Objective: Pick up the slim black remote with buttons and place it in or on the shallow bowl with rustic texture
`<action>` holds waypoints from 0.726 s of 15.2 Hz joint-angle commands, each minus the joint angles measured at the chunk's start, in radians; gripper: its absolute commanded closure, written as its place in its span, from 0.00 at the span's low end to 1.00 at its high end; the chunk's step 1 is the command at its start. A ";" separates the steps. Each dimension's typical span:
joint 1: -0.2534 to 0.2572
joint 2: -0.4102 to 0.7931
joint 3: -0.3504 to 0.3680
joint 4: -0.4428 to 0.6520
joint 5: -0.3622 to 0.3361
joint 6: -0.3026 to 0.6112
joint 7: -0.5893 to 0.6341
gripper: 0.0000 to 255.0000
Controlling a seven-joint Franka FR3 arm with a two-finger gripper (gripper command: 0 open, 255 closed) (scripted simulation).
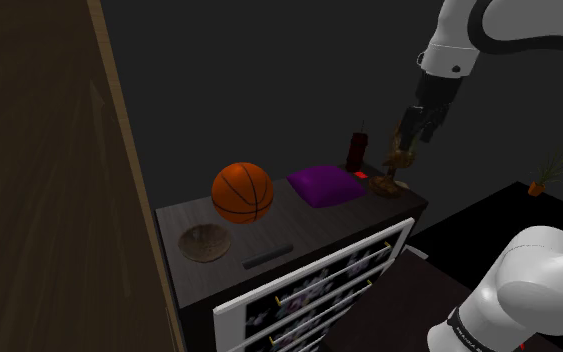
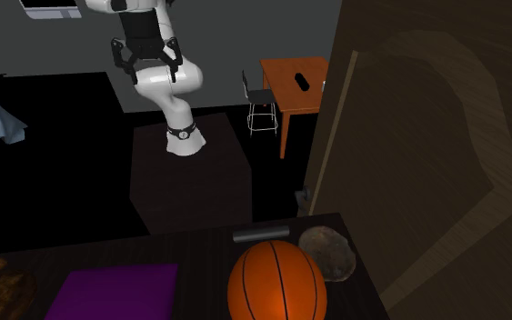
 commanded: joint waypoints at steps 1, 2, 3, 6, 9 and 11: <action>0.000 0.000 0.000 0.000 0.000 0.000 0.000 0.00; 0.010 0.015 -0.005 -0.018 -0.004 0.035 -0.025 0.00; 0.021 0.032 -0.010 -0.035 -0.007 0.070 -0.049 0.00; 0.051 0.089 -0.025 -0.077 -0.016 0.176 -0.122 0.00; 0.082 0.156 -0.038 -0.110 -0.023 0.280 -0.193 0.00; 0.102 0.205 -0.045 -0.125 -0.026 0.349 -0.241 0.00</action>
